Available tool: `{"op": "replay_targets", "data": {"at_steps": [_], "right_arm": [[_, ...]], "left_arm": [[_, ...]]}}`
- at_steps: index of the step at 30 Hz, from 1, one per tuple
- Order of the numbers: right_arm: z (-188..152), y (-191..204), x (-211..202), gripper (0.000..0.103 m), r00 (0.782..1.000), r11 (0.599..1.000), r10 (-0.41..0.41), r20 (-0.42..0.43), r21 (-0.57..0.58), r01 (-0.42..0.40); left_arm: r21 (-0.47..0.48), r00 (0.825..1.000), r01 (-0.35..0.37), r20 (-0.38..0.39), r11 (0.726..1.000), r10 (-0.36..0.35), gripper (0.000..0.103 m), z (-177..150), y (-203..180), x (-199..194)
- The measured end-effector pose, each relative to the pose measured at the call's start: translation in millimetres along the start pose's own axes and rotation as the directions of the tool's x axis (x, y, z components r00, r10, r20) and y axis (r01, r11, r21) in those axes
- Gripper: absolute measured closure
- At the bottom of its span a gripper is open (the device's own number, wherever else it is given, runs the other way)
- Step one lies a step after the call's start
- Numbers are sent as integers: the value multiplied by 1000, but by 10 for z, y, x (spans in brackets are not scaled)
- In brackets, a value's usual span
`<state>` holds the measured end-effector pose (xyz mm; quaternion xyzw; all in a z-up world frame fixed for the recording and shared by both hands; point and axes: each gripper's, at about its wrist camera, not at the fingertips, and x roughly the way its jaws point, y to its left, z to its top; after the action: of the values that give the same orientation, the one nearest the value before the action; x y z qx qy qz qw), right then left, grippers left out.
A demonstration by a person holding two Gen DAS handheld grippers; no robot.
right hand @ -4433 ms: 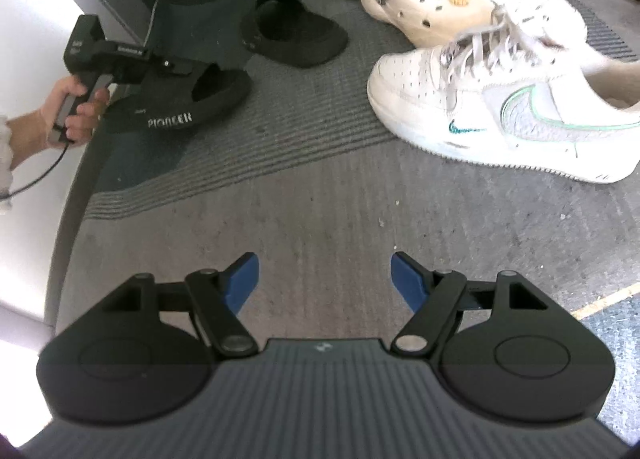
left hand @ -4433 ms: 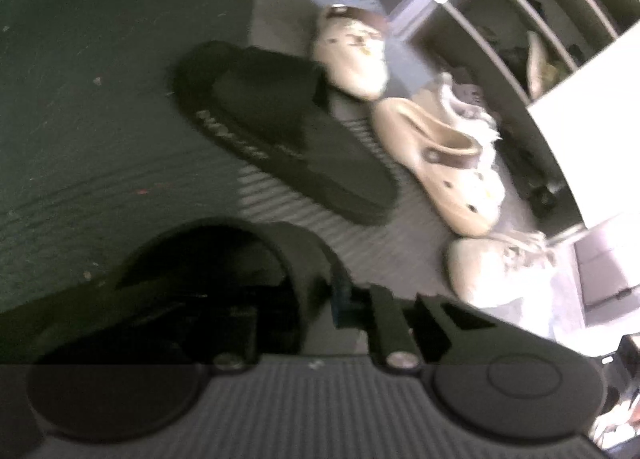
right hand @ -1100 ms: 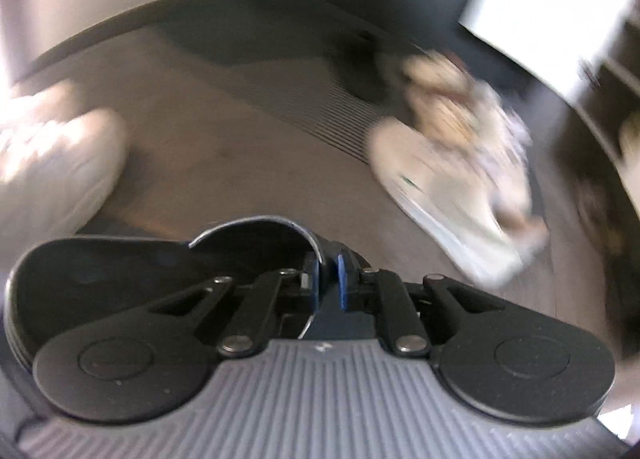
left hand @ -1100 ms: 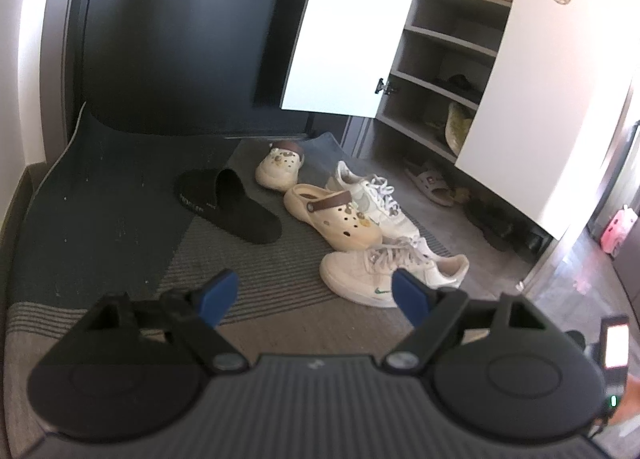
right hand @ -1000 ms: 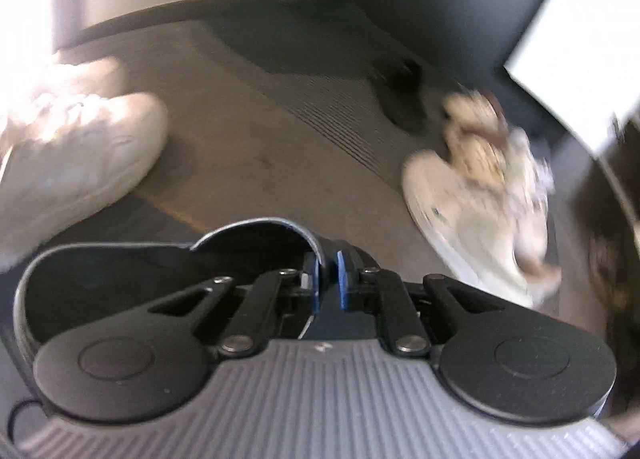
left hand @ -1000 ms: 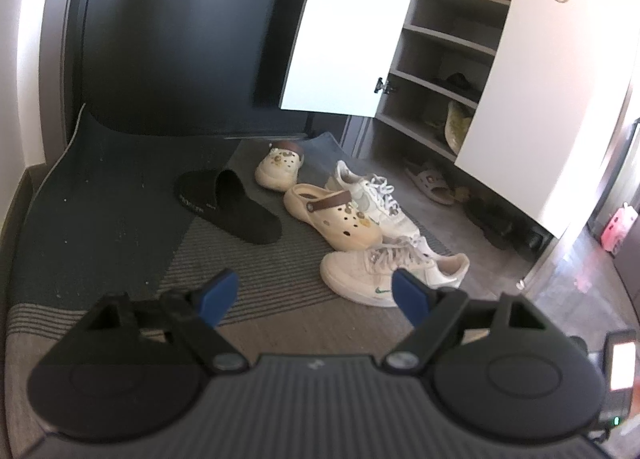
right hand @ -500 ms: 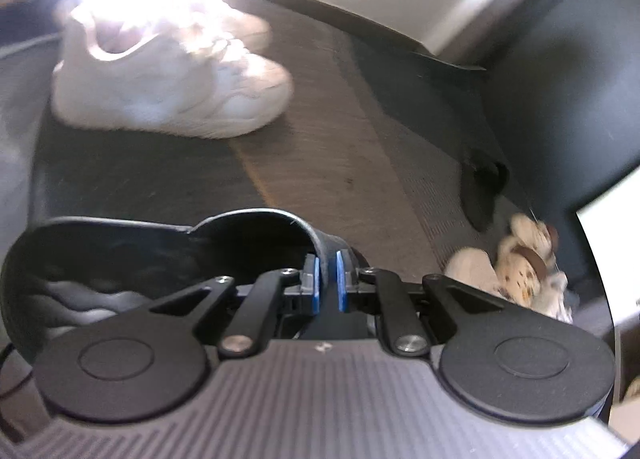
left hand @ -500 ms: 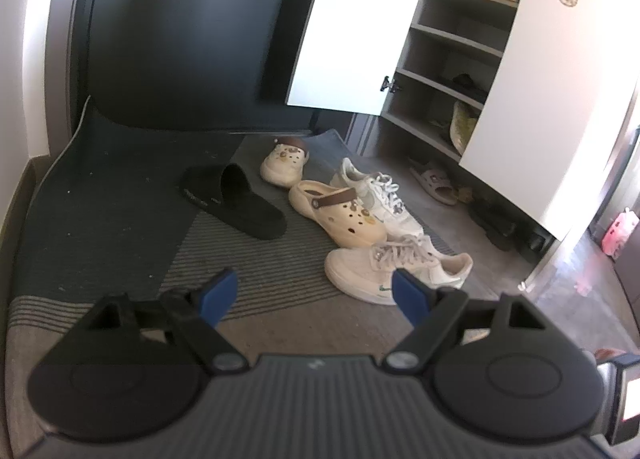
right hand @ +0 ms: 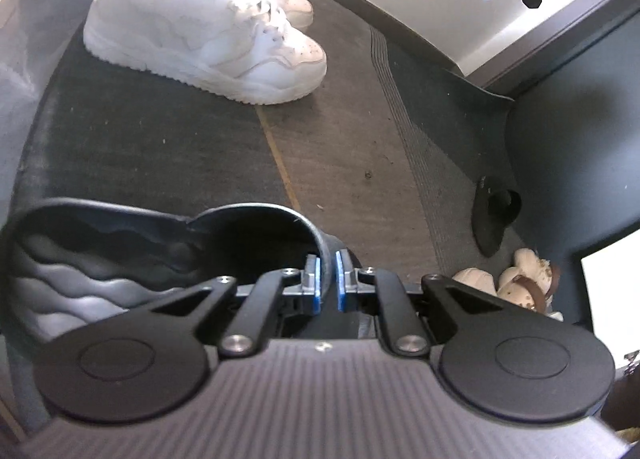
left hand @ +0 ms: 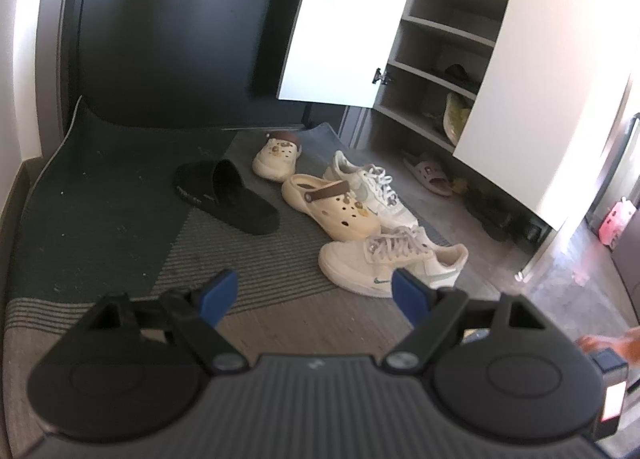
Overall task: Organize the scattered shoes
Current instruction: 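Carry the slide with the right gripper, set it down by the wall, open, then grasp the second black slide by its strap with the left gripper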
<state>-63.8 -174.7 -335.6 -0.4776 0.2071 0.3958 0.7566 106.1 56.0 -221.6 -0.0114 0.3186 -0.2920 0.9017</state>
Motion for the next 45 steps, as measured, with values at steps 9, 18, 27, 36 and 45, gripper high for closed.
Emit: {"op": "replay_targets", "data": {"at_steps": [9,18,27,36,45], "right_arm": [[-42,169,-70,69,998,999,33,-60,28,-32],[-43,273,-761,25,996,967,16,-92,256,9],[109,-636,-1597,25,945,624,-299,-128,724,296],[97,-1501,-971,25,893,377,-440,-95,883,280],[-147,-1562,-473,25,938,336,-322,-126,911,238]], "left_arm": [[-3,999,25,-38,1000,-25,15,26,-70,8],[-9,995,5,-97,1000,-6,14,154,-128,223],[62,986,-108,-121,992,115,13,794,-57,1075],[81,915,-339,-204,937,349,13,999,473,2846],[-10,888,-440,-155,898,433,15,1132,1019,3831]]}}
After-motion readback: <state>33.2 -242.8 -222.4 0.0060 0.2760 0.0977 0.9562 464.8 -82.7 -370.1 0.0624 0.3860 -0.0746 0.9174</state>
